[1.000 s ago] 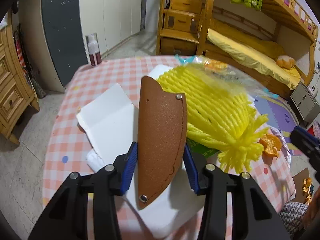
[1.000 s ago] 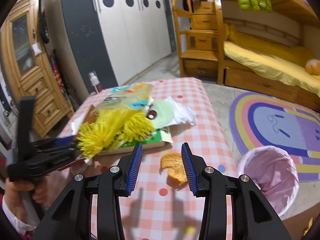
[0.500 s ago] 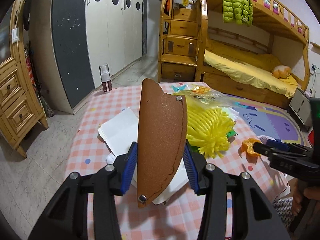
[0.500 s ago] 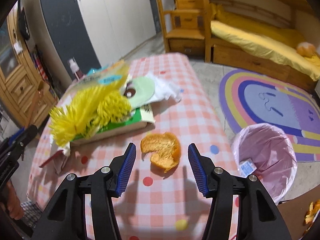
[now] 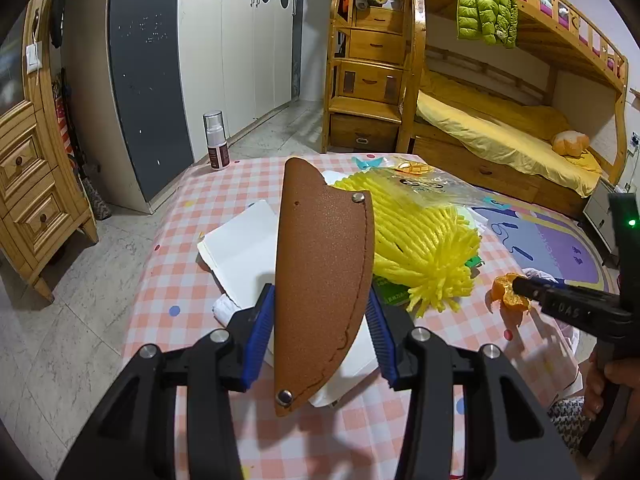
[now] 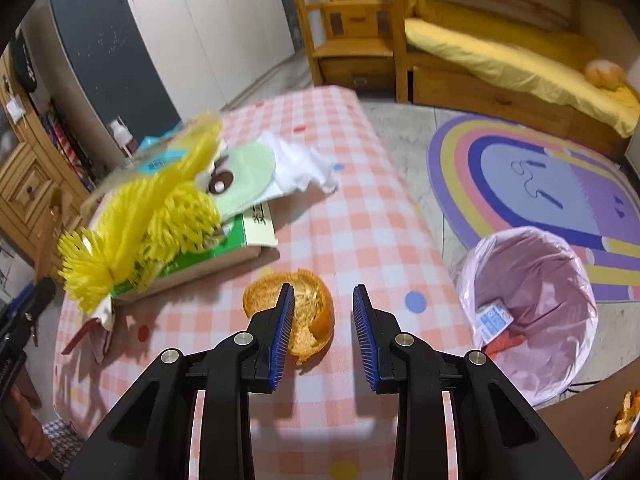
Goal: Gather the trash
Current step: 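Grasp the orange peel with the right gripper while the left holds the box, then drop the peel and the box into the pink bin with both grippers, then grasp the flat white paper sheet with the left gripper, then grasp the plastic bag with the right gripper while the left holds the paper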
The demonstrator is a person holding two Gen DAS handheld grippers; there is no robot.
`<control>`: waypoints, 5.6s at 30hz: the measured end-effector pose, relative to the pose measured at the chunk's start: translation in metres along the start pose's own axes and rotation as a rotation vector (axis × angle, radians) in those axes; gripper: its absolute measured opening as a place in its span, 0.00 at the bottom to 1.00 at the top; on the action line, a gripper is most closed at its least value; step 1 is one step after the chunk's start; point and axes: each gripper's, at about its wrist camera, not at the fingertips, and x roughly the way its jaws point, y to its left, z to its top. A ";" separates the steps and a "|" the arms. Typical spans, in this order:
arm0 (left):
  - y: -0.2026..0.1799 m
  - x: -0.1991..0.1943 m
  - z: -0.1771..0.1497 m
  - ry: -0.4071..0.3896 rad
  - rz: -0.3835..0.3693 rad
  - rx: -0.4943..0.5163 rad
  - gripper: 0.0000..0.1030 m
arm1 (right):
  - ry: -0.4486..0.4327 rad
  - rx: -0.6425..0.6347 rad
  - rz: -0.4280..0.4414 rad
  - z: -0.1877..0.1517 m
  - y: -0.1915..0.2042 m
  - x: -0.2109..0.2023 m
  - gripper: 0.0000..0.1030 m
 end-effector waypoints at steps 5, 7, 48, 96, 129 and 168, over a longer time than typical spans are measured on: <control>0.000 -0.007 0.001 -0.031 -0.011 -0.004 0.42 | -0.045 -0.012 0.009 -0.005 0.005 -0.011 0.03; -0.002 -0.016 0.002 -0.068 -0.023 -0.002 0.42 | -0.112 -0.021 0.011 -0.006 0.007 -0.026 0.03; -0.321 0.047 -0.015 0.068 -0.539 0.453 0.42 | -0.228 0.339 -0.207 -0.057 -0.227 -0.089 0.04; 0.012 -0.011 -0.035 0.065 -0.065 0.014 0.67 | -0.212 -0.135 0.121 -0.016 0.040 -0.059 0.46; 0.051 0.001 -0.050 0.122 0.018 -0.138 0.93 | -0.206 -0.116 0.090 -0.022 0.042 -0.055 0.48; 0.039 -0.012 -0.012 -0.014 0.171 -0.054 0.76 | -0.242 -0.146 0.121 -0.017 0.045 -0.063 0.51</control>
